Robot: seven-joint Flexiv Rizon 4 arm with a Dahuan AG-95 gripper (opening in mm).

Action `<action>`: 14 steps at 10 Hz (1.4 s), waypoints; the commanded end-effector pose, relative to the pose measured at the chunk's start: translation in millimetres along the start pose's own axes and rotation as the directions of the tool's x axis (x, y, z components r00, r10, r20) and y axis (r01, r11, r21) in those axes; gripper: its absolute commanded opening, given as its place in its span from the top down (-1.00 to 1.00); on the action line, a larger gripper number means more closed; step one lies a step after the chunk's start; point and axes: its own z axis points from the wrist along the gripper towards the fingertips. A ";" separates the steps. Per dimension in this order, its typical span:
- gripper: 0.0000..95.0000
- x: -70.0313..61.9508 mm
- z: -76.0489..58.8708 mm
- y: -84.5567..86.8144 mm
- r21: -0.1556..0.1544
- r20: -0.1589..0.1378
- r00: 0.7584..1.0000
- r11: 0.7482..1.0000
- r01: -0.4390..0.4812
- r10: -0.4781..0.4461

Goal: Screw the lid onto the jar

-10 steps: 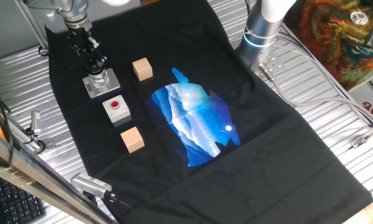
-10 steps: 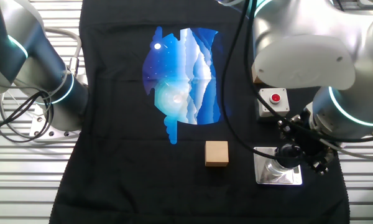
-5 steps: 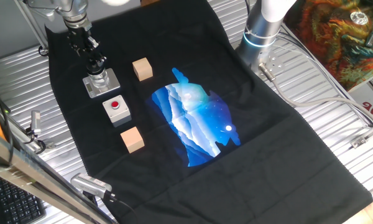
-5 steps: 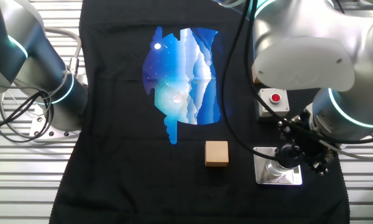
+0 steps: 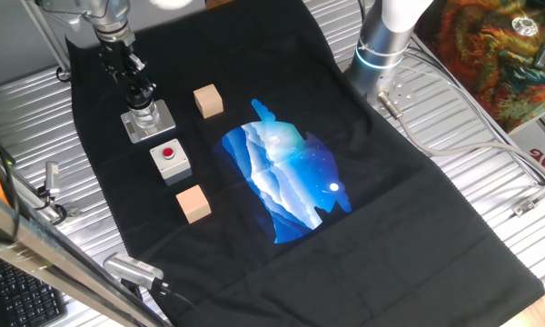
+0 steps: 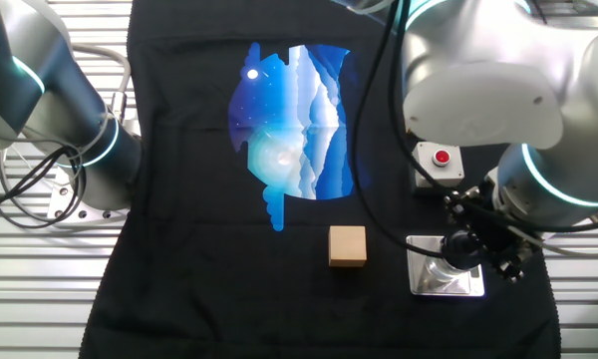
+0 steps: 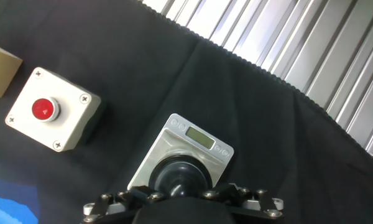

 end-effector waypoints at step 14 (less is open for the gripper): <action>-0.60 -2.4 16.6 2.1 -0.005 0.002 1.000 1.000 0.006 -0.006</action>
